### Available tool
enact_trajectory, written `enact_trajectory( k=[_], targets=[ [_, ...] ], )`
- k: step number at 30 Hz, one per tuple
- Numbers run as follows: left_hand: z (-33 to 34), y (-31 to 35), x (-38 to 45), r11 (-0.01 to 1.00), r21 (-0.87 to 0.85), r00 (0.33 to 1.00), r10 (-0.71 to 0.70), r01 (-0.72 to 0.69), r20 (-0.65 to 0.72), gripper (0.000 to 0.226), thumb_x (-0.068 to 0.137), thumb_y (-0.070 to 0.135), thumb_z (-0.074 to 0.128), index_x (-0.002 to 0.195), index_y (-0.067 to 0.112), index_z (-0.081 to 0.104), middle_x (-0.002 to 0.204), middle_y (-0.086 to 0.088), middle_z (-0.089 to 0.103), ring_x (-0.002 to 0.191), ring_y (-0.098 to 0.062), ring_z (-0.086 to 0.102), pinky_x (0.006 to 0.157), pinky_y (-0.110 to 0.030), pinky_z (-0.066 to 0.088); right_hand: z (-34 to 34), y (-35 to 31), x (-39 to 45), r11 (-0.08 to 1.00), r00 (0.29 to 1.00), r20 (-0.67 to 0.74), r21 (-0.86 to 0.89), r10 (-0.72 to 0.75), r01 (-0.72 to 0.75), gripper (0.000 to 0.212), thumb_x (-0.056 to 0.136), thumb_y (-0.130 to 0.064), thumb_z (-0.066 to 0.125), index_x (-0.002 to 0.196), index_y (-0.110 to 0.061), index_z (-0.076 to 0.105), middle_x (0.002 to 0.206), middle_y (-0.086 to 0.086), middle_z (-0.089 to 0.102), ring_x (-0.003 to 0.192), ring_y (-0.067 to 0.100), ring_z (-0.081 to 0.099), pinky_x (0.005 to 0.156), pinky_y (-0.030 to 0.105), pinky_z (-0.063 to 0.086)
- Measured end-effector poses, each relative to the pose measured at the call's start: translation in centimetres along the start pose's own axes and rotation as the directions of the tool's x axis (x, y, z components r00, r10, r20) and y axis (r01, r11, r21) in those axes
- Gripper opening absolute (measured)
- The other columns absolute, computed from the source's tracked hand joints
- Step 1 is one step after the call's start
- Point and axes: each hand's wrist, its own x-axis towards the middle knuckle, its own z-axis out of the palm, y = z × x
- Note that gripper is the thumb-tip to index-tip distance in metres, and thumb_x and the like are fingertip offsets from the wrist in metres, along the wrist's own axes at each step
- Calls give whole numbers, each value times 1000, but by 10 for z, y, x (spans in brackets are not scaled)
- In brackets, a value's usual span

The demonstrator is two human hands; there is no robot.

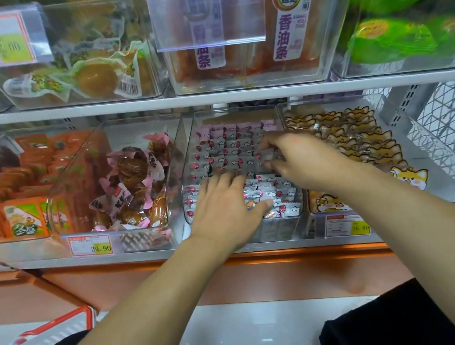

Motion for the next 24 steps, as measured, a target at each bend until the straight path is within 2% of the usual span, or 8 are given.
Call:
enact_trajectory(
  k=[2, 4, 8, 11, 17, 19, 21, 24],
  targets=[
    [0, -1, -2, 1000, 31, 1000, 5, -5, 25, 76, 91, 72, 43, 147, 20, 44, 154, -1, 42, 145, -23, 29, 122, -43, 19, 5, -2, 4, 988, 991, 130, -156, 45, -24, 26, 99, -21, 55, 124, -24, 64, 115, 5, 70, 97, 24, 64, 83, 34, 55],
    [0, -3, -4, 999, 51, 999, 6, -8, 40, 76, 91, 74, 42, 147, 22, 46, 157, 0, 39, 148, -22, 24, 123, -44, 16, 10, -5, 5, 957, 972, 222, -291, 75, -8, 31, 97, -15, 52, 124, -22, 67, 109, 7, 68, 92, 25, 62, 78, 30, 50],
    [0, -5, -8, 997, 81, 995, 12, -20, 99, 78, 90, 77, 38, 150, 27, 40, 162, 1, 30, 154, -22, 11, 125, -50, 8, 14, -18, 13, 929, 979, 186, -369, 87, -12, 23, 94, -17, 56, 113, -17, 70, 96, 4, 62, 86, 23, 53, 80, 29, 42],
    [0, -8, -10, 994, 101, 992, 23, -36, 125, 80, 91, 77, 36, 153, 27, 33, 165, 0, 24, 155, -23, 7, 125, -52, 6, 13, -30, 24, 967, 994, 76, -249, 77, -56, 23, 96, -24, 63, 117, -23, 71, 111, 5, 70, 95, 23, 66, 90, 35, 56],
    [-3, -13, -12, 992, 113, 987, 45, -63, 156, 83, 89, 80, 36, 154, 29, 30, 165, 1, 25, 155, -23, 6, 125, -53, 6, 21, -37, 29, 987, 973, 190, -121, 129, -108, 10, 98, -20, 61, 101, -23, 71, 104, 2, 71, 93, 20, 67, 94, 36, 53],
    [-4, -13, -12, 991, 115, 985, 46, -66, 167, 83, 89, 80, 36, 154, 29, 29, 164, 2, 26, 155, -24, 6, 124, -53, 7, 20, -33, 30, 990, 987, 82, 33, 135, -138, 14, 97, -10, 59, 94, -23, 64, 92, -4, 67, 81, 12, 64, 75, 27, 55],
    [-4, -13, -12, 992, 111, 984, 48, -67, 174, 84, 89, 80, 36, 155, 29, 28, 164, 2, 26, 155, -24, 6, 124, -53, 7, 17, -30, 26, 972, 985, -62, 185, 160, -146, 16, 97, -7, 57, 94, -22, 57, 83, -11, 59, 72, 2, 57, 56, 17, 45],
    [-6, -13, -11, 996, 66, 988, 52, -63, 148, 83, 89, 79, 36, 155, 30, 27, 163, 3, 29, 154, -23, 10, 124, -51, 9, 13, -23, 18, 908, 934, -242, 389, 264, -156, 15, 98, -11, 56, 97, -25, 54, 84, -12, 57, 70, -3, 52, 48, 12, 36]
  ],
)
